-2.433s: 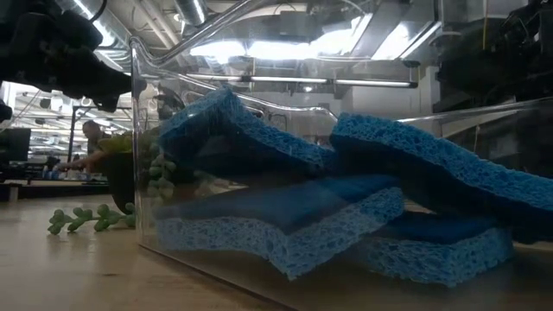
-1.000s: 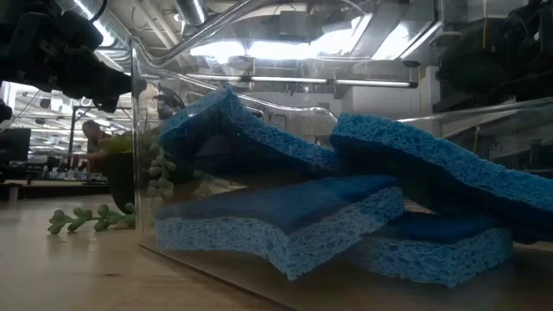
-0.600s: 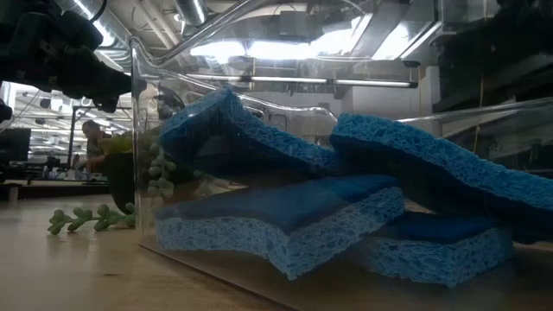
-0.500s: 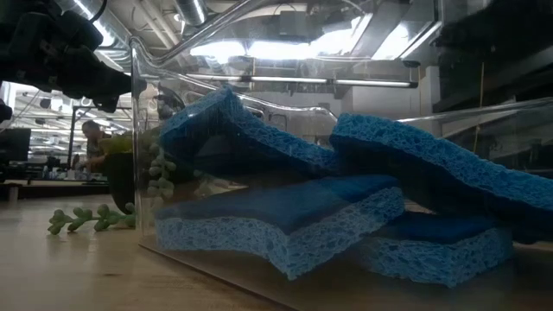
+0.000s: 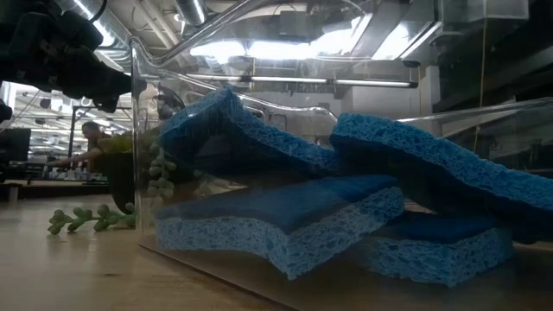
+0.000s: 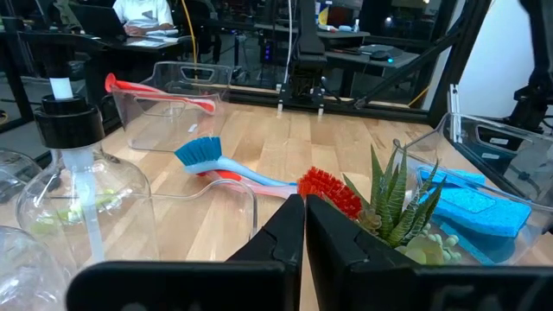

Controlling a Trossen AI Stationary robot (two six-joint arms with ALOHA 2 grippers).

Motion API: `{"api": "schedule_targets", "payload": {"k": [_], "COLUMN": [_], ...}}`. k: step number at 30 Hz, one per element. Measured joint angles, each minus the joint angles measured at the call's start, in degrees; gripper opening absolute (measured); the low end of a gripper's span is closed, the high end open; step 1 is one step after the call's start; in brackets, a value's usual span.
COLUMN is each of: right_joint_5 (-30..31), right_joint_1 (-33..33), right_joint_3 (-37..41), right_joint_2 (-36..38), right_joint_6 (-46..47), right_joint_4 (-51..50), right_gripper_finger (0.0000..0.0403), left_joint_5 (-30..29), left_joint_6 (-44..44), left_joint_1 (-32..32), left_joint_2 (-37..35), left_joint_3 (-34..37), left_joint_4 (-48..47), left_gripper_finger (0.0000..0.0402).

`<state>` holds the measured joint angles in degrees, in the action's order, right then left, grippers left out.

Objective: Pick & Place Kitchen Sink Supplies
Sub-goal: Put the yellow dish brush into the top right transparent bin

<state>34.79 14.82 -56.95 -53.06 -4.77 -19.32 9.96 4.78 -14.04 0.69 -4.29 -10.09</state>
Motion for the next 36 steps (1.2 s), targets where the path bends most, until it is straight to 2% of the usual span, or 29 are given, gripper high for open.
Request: {"api": "schedule_targets", "payload": {"k": [4, 15, 19, 27, 34, 36], "right_joint_5": [0.1, -0.1, -5.5, -14.2, -15.2, -17.0], "right_joint_1": [-2.3, -13.9, -18.2, -24.9, -28.2, -29.1], "right_joint_3": [-5.3, -17.0, -20.9, -22.5, -22.5, -22.5], "right_joint_2": [-7.8, -27.3, -33.0, -40.8, -45.0, -46.0], "right_joint_6": [-0.7, 1.9, -2.5, -4.3, -2.8, -1.1], "right_joint_4": [3.0, 4.5, 5.0, 11.5, 10.7, 10.1], "right_gripper_finger": [0.0149, 0.0149, 0.0149, 0.0149, 0.0149, 0.0152], "left_joint_5": [0.0, 0.0, 0.0, 0.0, 0.0, 0.0], "left_joint_6": [0.0, 0.0, 0.0, 0.0, 0.0, 0.0], "left_joint_1": [0.0, 0.0, 0.0, 0.0, 0.0, 0.0], "left_joint_2": [0.0, 0.0, 0.0, 0.0, 0.0, 0.0], "left_joint_3": [0.0, 0.0, 0.0, 0.0, 0.0, 0.0], "left_joint_4": [0.0, 0.0, 0.0, 0.0, 0.0, 0.0], "left_gripper_finger": [0.0008, 0.0010, 0.0010, 0.0006, 0.0008, 0.0010]}}
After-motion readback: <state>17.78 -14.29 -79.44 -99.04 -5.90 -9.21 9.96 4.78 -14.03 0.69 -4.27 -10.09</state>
